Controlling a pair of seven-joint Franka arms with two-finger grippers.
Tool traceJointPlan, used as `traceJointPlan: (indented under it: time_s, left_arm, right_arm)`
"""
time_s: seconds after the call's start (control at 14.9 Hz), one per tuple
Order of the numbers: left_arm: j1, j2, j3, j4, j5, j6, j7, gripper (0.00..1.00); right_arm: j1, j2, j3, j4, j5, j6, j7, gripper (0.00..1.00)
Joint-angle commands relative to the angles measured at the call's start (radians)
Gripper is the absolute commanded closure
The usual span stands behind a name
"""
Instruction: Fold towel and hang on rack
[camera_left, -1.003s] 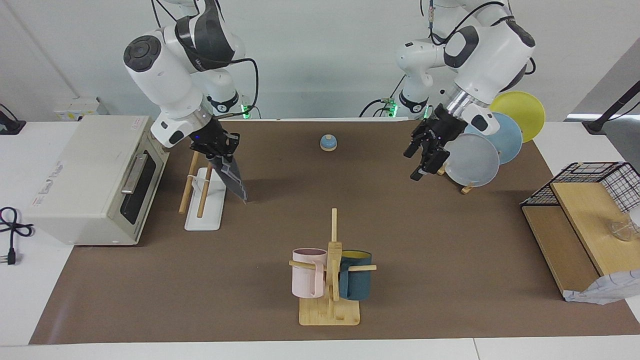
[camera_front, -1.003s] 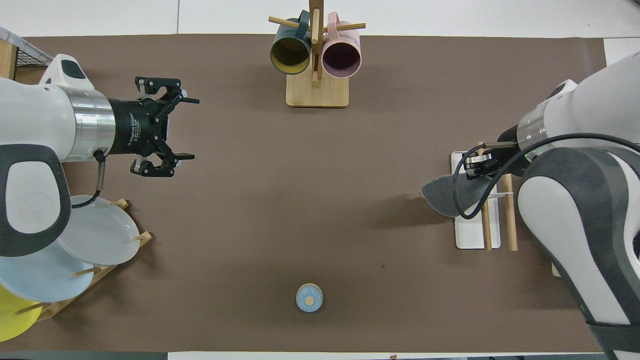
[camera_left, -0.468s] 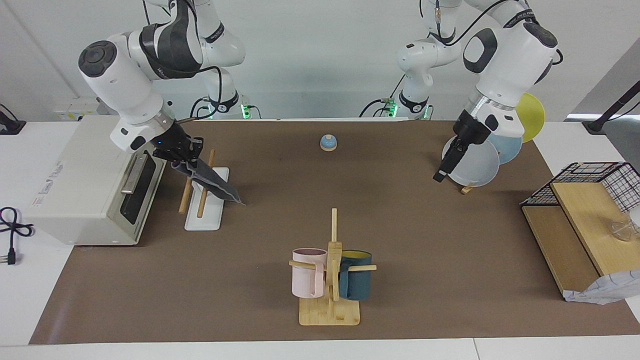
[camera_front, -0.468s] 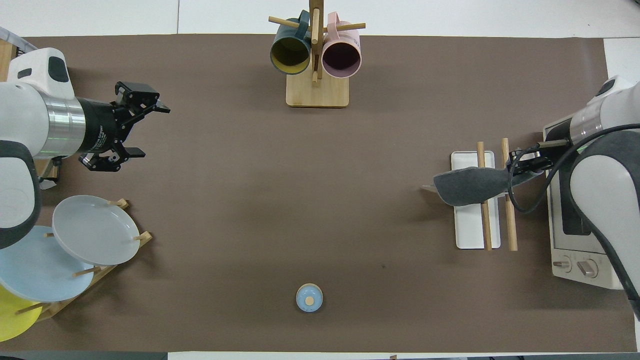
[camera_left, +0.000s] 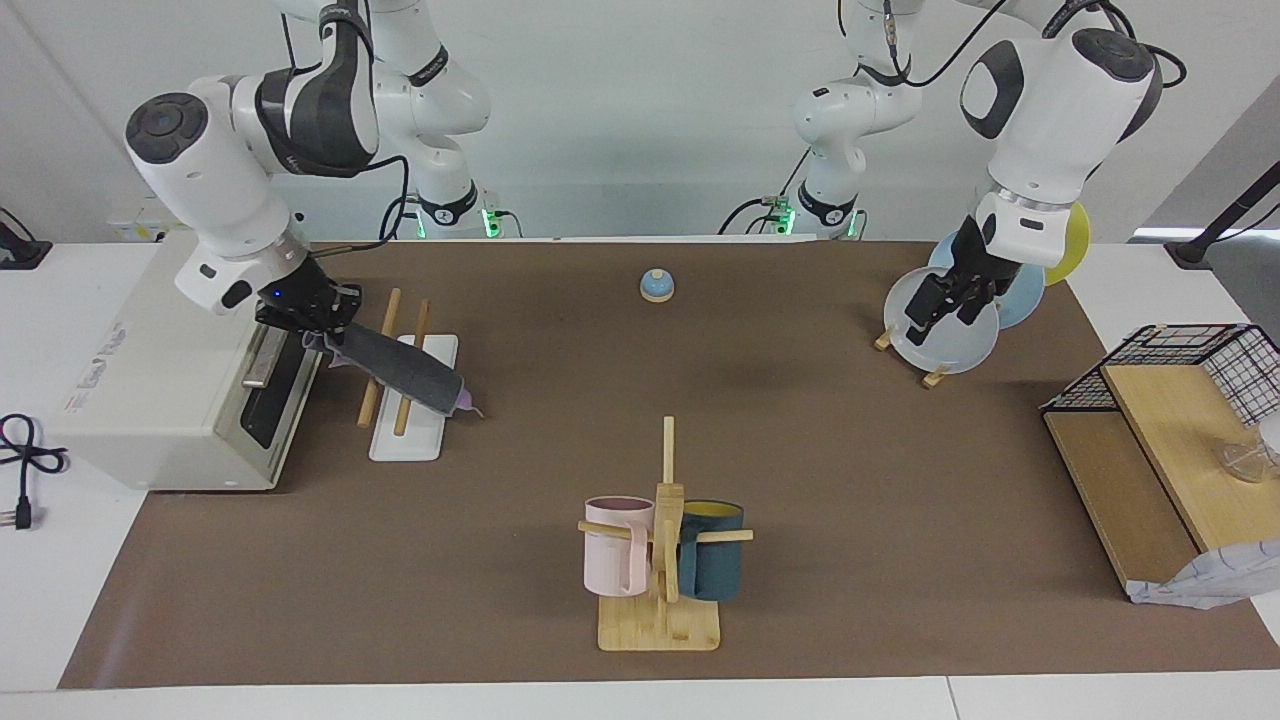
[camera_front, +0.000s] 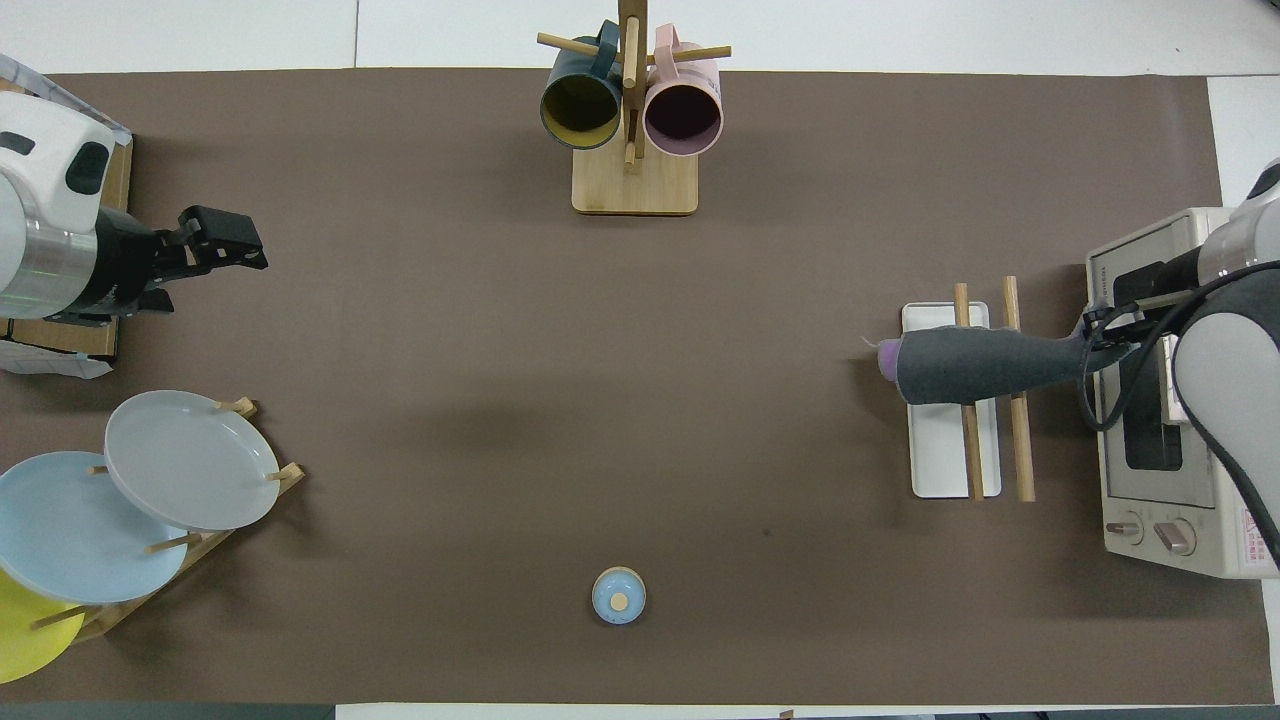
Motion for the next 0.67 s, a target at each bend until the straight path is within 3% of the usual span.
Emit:
traceJointPlan:
  time_s: [0.0,0.27,0.33,0.4,0.54,0.6]
  left_arm:
    - [-0.113,0.014,0.113,0.060,0.055,-0.106,0.164,0.00]
    - [-0.181,0.014,0.210,0.154,0.050,-0.281,0.296,0.00]
    - [-0.198,0.017,0.224,0.181,0.044,-0.325,0.296,0.00]
    - [-0.210,0.031,0.229,0.212,0.041,-0.370,0.296,0.00]
    - [-0.215,0.035,0.229,0.217,0.024,-0.380,0.296,0.00]
    - [-0.215,0.031,0.230,0.206,0.021,-0.369,0.296,0.00]
  right_arm:
    - [-0.030,-0.050,0.011,-0.092,-0.015,0.060,-0.036,1.00]
    - [-0.030,-0.053,0.011,-0.101,-0.015,0.062,-0.034,1.00]
    - [-0.035,-0.053,0.011,-0.101,-0.015,0.062,-0.034,0.95]
    - [-0.041,-0.053,0.011,-0.101,-0.015,0.062,-0.036,0.82]
    - [-0.041,-0.053,0.011,-0.101,-0.015,0.062,-0.036,0.36]
    - [-0.043,-0.053,0.011,-0.101,-0.015,0.063,-0.036,0.29]
